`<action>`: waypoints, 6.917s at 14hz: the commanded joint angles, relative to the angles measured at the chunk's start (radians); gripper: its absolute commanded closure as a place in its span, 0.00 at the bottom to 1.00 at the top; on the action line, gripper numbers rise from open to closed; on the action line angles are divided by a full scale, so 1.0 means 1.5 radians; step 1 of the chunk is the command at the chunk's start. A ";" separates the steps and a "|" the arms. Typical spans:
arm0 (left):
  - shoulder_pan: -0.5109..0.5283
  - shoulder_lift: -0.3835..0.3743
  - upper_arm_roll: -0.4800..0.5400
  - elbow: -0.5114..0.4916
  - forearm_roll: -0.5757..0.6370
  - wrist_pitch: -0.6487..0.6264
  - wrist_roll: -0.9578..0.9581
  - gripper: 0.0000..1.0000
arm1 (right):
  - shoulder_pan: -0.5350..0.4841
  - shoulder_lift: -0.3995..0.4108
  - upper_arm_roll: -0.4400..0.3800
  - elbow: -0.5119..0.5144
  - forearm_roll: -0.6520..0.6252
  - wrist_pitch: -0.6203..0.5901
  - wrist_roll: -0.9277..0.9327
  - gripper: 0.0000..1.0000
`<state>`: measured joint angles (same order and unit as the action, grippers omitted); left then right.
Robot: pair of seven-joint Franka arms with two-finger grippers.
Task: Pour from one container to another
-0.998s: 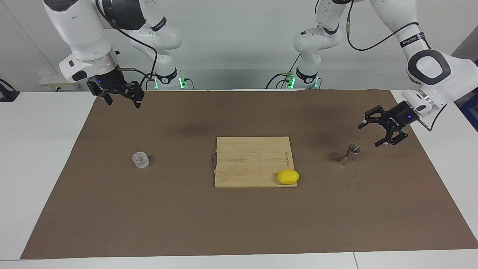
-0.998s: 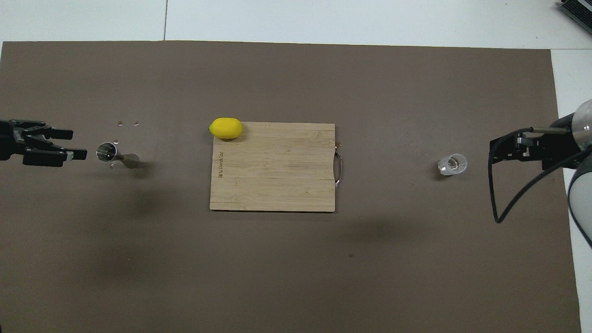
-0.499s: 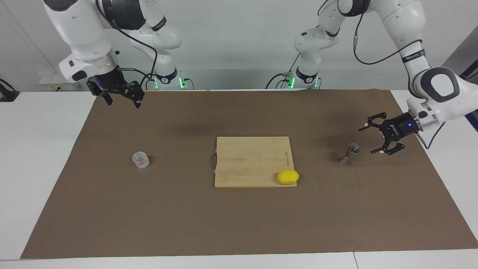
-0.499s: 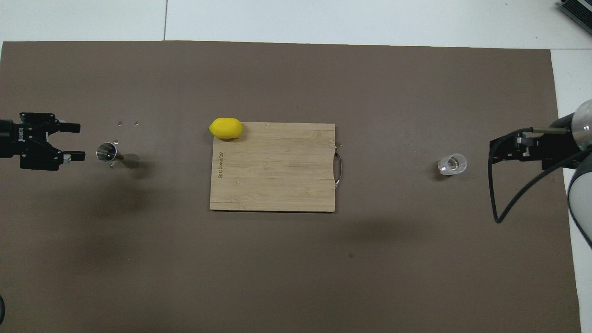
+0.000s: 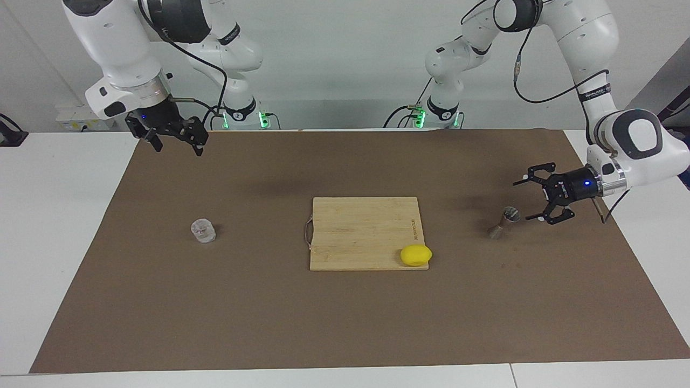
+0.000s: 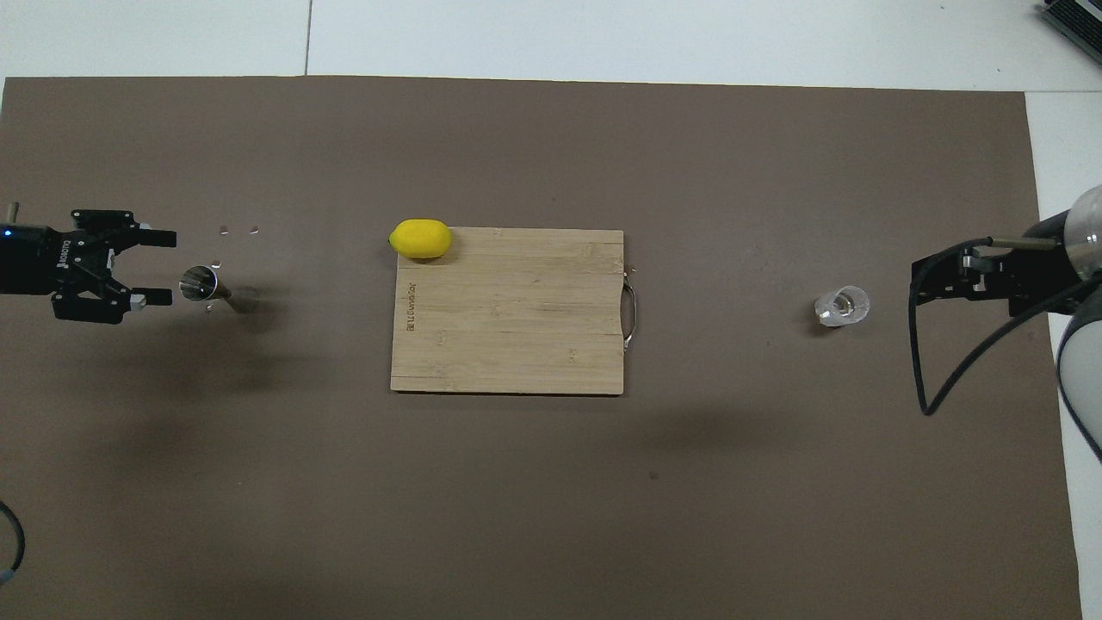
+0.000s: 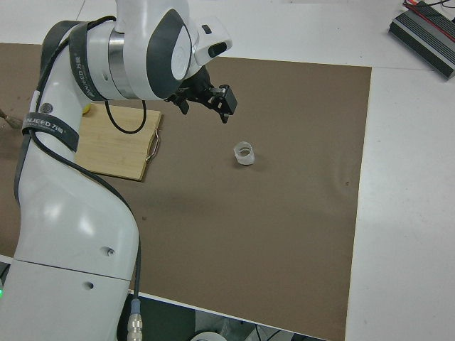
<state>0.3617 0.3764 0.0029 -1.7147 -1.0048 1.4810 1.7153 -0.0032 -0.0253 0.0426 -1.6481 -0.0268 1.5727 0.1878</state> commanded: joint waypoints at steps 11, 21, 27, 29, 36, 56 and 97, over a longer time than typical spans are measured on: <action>0.073 0.160 -0.025 0.024 -0.108 -0.124 0.245 0.00 | -0.007 -0.013 0.004 -0.013 0.008 0.002 0.009 0.00; 0.084 0.189 -0.027 0.001 -0.170 -0.116 0.408 0.00 | -0.007 -0.013 0.004 -0.013 0.008 0.002 0.009 0.00; 0.079 0.192 -0.027 -0.005 -0.170 -0.089 0.409 0.00 | -0.007 -0.013 0.004 -0.013 0.008 0.001 0.009 0.00; 0.078 0.192 -0.027 -0.005 -0.171 -0.088 0.409 0.00 | -0.007 -0.013 0.004 -0.013 0.008 0.002 0.009 0.00; 0.069 0.193 -0.026 0.000 -0.150 -0.092 0.436 0.00 | -0.007 -0.013 0.004 -0.013 0.008 0.002 0.009 0.00; 0.068 0.192 -0.026 0.001 -0.135 -0.090 0.444 0.00 | -0.007 -0.013 0.004 -0.013 0.008 0.002 0.009 0.00; 0.073 0.190 -0.027 -0.009 -0.139 -0.112 0.443 0.46 | -0.007 -0.013 0.004 -0.013 0.008 0.002 0.009 0.00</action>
<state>0.4680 0.6653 -0.0406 -1.7224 -1.2193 1.3245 2.3609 -0.0032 -0.0253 0.0426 -1.6481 -0.0268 1.5727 0.1878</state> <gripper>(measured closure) 0.463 0.000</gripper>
